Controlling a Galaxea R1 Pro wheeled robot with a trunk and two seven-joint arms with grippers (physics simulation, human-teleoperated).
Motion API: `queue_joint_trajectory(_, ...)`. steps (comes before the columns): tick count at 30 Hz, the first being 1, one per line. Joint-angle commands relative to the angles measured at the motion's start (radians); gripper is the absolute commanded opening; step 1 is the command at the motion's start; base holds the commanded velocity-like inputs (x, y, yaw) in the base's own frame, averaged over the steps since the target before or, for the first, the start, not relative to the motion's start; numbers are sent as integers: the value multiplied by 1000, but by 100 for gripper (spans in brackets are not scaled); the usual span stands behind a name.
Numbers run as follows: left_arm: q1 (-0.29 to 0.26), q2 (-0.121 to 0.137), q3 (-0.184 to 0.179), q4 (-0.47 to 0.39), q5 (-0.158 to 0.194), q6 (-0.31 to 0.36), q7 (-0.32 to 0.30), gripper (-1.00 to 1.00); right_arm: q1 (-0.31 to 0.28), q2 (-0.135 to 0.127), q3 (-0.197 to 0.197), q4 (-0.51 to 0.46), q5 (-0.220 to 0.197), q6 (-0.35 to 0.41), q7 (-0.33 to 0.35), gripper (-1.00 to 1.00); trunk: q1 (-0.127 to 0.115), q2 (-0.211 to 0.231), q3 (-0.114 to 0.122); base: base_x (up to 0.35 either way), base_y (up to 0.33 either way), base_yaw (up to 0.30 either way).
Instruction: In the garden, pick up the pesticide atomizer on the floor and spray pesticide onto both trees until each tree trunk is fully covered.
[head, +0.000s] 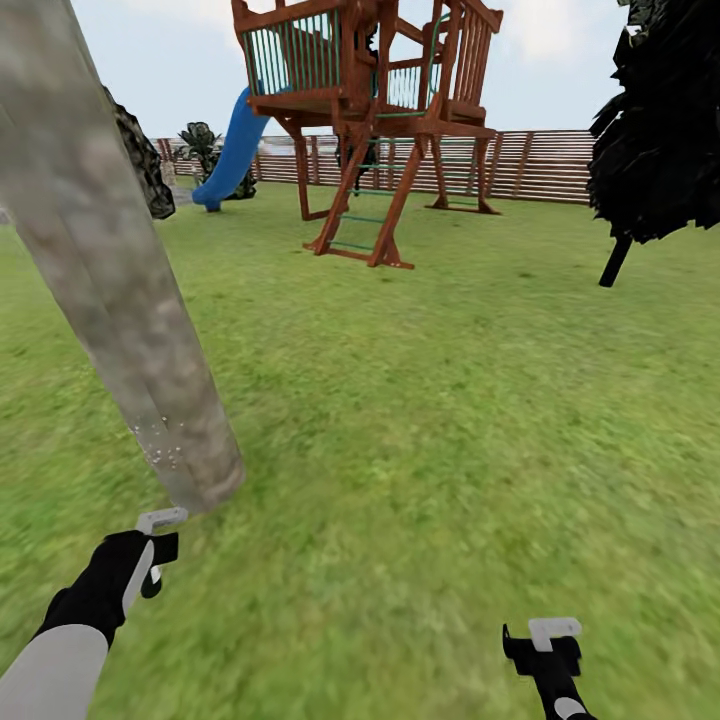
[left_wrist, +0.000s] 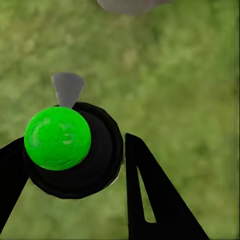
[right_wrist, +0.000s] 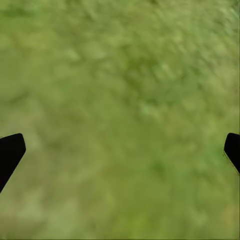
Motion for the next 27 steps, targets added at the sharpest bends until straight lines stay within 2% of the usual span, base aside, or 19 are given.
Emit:
queue_joint_trajectory(1, -1, -1, 1, -2, -9, 6, -3, -100, -1, 0, -8, 1, 11, -3, -2, 100, 0, 0, -1, 242, -181, 4)
queue_joint_trajectory(8, -1, -1, -1, -2, -9, 4, -3, -100, -1, 0, -8, 1, 11, -3, -2, 100, 0, 0, -1, 242, -180, 16)
queue_joint_trajectory(14, -1, 4, 7, -2, -11, 8, 0, -100, -1, 0, -8, 1, 11, -3, -2, 100, 0, 0, -1, 151, -115, 241)
queue_joint_trajectory(16, -1, 28, 10, -2, -9, 10, -3, -100, -1, 0, -8, 1, 11, -3, -3, 100, 0, 0, -1, 13, -9, 275)
queue_joint_trajectory(19, -1, 35, 7, 0, -7, 10, -6, -100, -1, 0, -8, 1, 11, -3, -4, 100, 0, 0, -1, 2, -1, 276)
queue_joint_trajectory(22, -3, 20, -8, 1, -6, 11, -33, -100, -1, 0, -8, 1, 11, -3, -4, 100, 0, 0, -1, 0, 0, 270)
queue_joint_trajectory(24, -12, 15, -44, 1, -4, 15, -38, -100, -1, 0, -8, 1, 11, -3, -4, 100, 0, 0, -1, 0, 0, 108)
queue_joint_trajectory(25, -15, 6, -57, -1, -3, 24, -39, -100, -1, 0, -8, 1, 11, -3, -4, 100, 0, 0, -1, 0, 0, 38)
queue_joint_trajectory(26, -18, -19, -71, -14, -4, 58, -39, -100, -1, -1, -8, 1, 11, -3, -4, 100, 0, 0, -1, 0, 0, 12)
queue_joint_trajectory(27, -30, -29, -75, -30, -4, 84, -39, -100, -1, -1, -8, 1, 11, -3, -4, 100, 0, 0, -1, 0, 0, 5)
